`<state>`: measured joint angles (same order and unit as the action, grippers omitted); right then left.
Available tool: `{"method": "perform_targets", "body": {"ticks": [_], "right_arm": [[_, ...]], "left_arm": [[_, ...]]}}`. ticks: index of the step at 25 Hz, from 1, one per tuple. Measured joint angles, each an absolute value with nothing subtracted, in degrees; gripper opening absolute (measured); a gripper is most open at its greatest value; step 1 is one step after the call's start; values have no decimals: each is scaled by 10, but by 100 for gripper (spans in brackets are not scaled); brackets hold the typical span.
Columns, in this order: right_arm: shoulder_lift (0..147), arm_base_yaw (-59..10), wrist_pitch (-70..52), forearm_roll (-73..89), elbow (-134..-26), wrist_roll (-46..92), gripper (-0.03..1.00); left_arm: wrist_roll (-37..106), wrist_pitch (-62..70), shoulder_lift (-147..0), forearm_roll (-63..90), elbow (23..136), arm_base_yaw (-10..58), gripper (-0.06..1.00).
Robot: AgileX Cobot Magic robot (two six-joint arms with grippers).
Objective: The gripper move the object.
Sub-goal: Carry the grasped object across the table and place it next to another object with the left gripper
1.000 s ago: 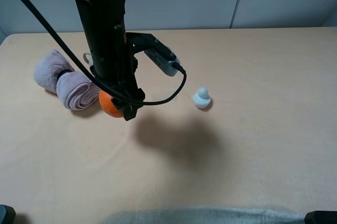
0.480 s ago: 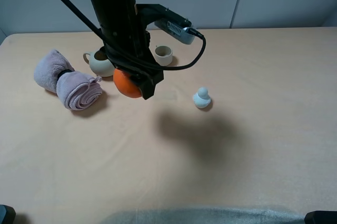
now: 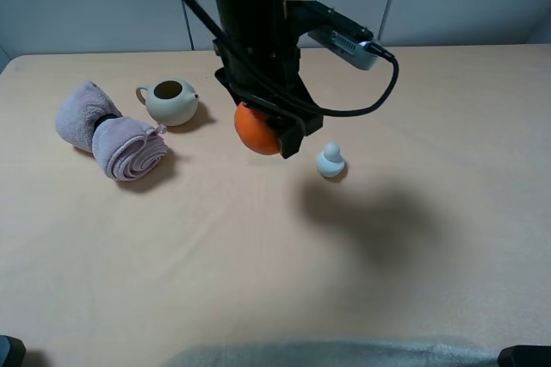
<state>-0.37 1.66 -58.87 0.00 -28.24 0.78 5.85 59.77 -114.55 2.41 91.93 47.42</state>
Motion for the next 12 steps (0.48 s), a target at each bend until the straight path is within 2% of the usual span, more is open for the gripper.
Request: {"method": "perform_targets", "body": {"ticks": [12], "right_arm": [[-4,17,-589,0,-282,8,69]], "left_arm": [[59,636,-1278,22,1112,508,73]]}}
